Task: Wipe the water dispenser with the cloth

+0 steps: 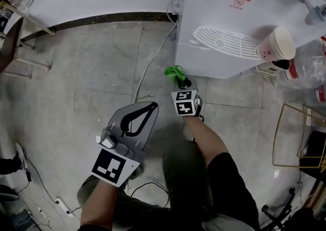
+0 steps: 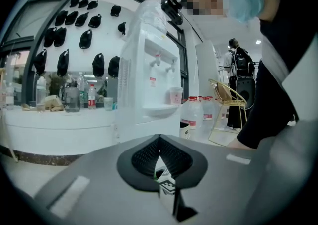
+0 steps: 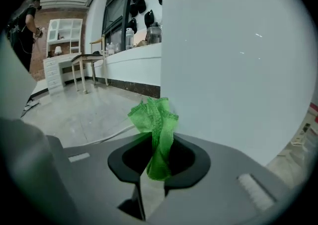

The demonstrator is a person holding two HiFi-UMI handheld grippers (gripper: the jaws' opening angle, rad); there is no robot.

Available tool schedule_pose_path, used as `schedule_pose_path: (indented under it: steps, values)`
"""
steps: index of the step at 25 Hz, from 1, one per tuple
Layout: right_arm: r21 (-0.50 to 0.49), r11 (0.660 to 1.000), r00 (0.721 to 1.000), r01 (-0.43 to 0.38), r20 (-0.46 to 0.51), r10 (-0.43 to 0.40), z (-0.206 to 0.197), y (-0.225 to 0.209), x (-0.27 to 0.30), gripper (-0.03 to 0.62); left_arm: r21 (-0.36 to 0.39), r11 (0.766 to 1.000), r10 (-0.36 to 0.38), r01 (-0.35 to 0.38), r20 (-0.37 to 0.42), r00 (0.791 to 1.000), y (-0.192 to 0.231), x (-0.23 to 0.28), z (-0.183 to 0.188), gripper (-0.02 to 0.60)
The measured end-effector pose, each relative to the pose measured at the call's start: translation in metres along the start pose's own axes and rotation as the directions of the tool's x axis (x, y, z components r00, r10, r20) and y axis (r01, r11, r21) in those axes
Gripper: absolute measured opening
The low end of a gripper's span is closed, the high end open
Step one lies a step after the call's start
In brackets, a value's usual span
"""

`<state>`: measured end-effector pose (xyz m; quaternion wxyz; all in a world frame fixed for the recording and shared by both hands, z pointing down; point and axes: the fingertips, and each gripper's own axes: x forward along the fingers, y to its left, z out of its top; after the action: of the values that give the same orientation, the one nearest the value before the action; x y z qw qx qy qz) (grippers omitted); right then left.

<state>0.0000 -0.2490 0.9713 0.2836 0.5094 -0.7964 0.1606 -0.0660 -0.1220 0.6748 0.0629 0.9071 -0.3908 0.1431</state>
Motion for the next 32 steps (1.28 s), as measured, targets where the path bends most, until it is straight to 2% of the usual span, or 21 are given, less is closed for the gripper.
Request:
schedule_pose_path:
  steps: [7, 13, 17, 21, 25, 28, 30, 32]
  values:
    - [0.053, 0.996, 0.997, 0.078, -0.027, -0.076, -0.005, -0.044, -0.008, 0.084, -0.033, 0.999, 0.008, -0.007, 0.009, 1.0, 0.002, 0.002, 0.0, -0.002]
    - [0.097, 0.973, 0.977, 0.21, -0.068, -0.204, -0.031, -0.122, -0.039, 0.086, -0.021, 1.0, -0.022, 0.022, 0.021, 1.0, -0.001, 0.014, 0.006, -0.002]
    - [0.101, 0.941, 0.943, 0.322, -0.123, -0.309, -0.054, -0.184, -0.061, 0.086, -0.018, 0.999, -0.037, 0.037, 0.007, 0.999, -0.008, 0.021, 0.003, -0.002]
    - [0.139, 0.895, 0.901, 0.423, -0.172, -0.399, -0.072, -0.232, -0.08, 0.086, -0.012, 0.999, -0.049, 0.049, -0.01, 0.999, -0.012, 0.02, 0.0, -0.002]
    - [0.192, 0.839, 0.857, 0.51, -0.201, -0.475, -0.079, -0.266, -0.099, 0.084, -0.007, 0.999, -0.045, 0.045, -0.014, 0.999, -0.012, 0.016, -0.002, -0.002]
    - [0.214, 0.813, 0.836, 0.541, -0.236, -0.495, -0.089, -0.274, -0.112, 0.083, -0.001, 0.999, -0.038, 0.038, -0.008, 0.999, -0.009, 0.014, -0.001, -0.002]
    - [0.227, 0.816, 0.842, 0.531, -0.244, -0.481, -0.097, -0.265, -0.119, 0.083, 0.004, 0.999, -0.036, 0.036, 0.0, 0.999, -0.007, 0.011, 0.001, -0.002]
    - [0.253, 0.835, 0.87, 0.488, -0.215, -0.443, -0.097, -0.246, -0.125, 0.083, -0.001, 1.0, -0.026, 0.026, 0.015, 1.0, -0.003, 0.009, 0.004, -0.002]
